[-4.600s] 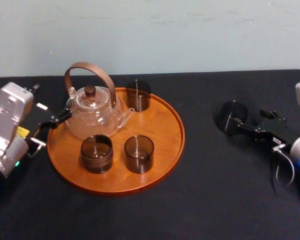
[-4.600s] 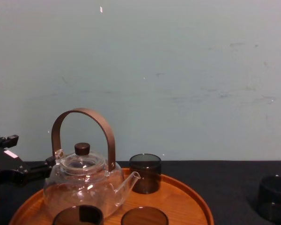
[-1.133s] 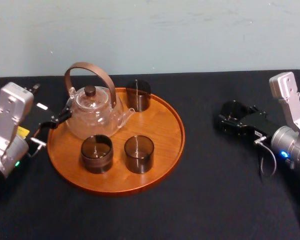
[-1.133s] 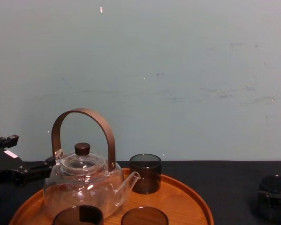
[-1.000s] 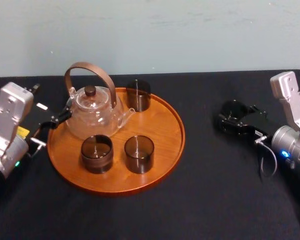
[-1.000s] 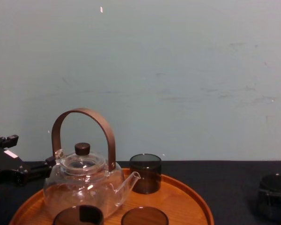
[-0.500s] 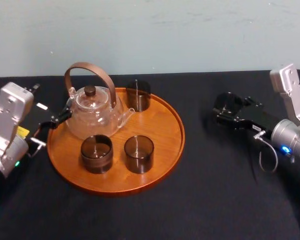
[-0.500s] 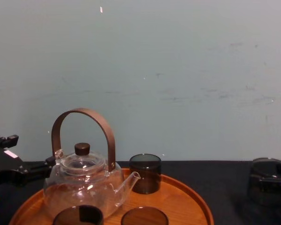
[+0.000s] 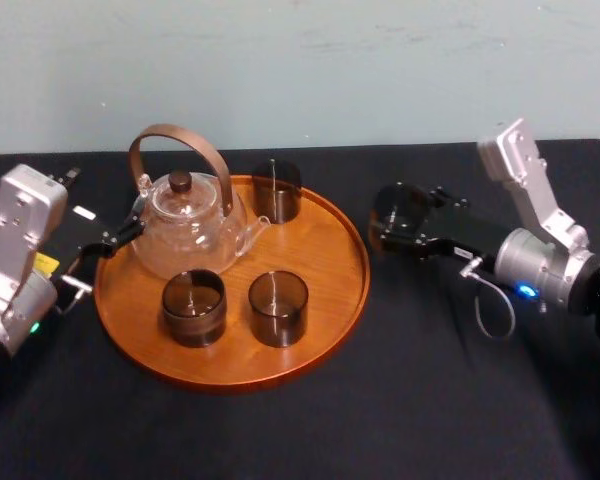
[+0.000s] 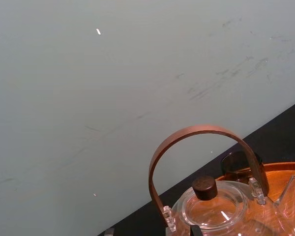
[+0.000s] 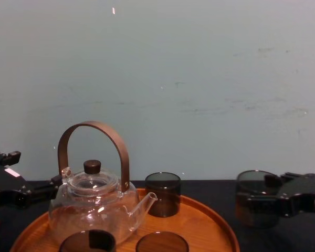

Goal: Pick up the glass from the table and place it on the tray.

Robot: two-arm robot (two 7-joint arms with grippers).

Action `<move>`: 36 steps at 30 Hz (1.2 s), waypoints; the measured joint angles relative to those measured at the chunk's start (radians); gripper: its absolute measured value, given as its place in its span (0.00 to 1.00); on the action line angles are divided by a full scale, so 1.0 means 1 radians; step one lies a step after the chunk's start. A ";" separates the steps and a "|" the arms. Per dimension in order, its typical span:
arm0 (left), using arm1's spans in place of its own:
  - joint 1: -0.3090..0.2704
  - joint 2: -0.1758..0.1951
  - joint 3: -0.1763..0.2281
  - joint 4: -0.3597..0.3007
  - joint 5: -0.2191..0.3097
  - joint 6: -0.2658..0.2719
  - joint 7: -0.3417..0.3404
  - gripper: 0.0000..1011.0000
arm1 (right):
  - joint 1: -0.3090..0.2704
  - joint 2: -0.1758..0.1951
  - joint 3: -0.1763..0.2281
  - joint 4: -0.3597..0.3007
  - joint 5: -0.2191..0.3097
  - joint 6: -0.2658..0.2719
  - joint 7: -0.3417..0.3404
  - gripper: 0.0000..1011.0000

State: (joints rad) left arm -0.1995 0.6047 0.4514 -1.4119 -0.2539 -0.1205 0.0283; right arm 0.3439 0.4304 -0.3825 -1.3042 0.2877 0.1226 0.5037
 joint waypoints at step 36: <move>0.000 0.000 0.000 0.000 0.000 0.000 0.000 0.99 | 0.175 -0.095 -0.127 0.216 -0.004 -0.073 0.088 0.89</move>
State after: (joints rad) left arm -0.1995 0.6047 0.4514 -1.4119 -0.2539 -0.1205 0.0283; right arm 0.5184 0.3350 -0.5098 -1.0885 0.2836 0.0491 0.5920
